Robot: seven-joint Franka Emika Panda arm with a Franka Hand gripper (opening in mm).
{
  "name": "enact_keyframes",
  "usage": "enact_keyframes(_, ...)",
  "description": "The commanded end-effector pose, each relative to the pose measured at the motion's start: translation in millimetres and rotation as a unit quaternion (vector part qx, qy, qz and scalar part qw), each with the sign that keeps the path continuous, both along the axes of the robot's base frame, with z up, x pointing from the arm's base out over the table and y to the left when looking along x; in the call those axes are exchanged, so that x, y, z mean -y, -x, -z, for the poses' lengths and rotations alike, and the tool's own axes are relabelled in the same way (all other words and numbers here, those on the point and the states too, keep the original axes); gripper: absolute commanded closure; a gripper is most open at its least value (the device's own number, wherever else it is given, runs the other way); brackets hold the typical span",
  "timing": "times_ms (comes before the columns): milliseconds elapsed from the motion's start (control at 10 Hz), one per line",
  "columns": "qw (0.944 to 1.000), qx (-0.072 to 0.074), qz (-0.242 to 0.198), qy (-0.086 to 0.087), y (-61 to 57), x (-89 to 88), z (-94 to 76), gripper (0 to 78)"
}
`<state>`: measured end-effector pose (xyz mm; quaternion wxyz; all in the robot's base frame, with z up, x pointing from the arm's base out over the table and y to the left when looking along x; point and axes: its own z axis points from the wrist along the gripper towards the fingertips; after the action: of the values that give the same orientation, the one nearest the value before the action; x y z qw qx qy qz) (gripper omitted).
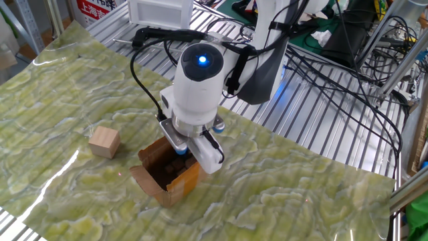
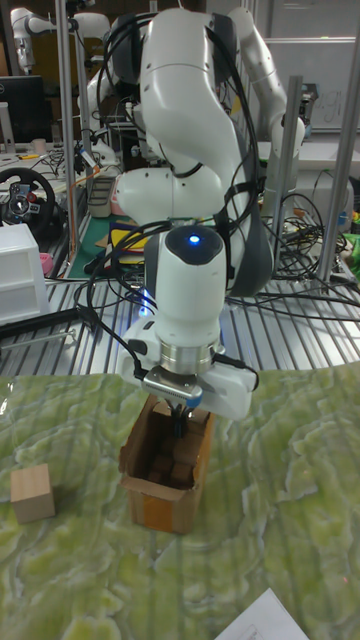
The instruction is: Open a box
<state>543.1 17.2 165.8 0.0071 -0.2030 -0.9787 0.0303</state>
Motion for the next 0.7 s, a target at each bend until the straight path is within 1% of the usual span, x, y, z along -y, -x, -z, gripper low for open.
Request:
enact_keyframes(100,0.9999,-0.009,-0.006,-0.001,5.4,1.5,-11.7,77.6)
enact_keyframes(400,0.9998,-0.019,-0.008,-0.001,7.3,2.9,-26.4,77.6)
enact_keyframes(600,0.9998,-0.019,-0.008,-0.001,8.2,3.3,-28.8,77.6)
enact_keyframes(700,0.9999,-0.015,-0.006,-0.002,7.2,3.2,-28.3,77.6)
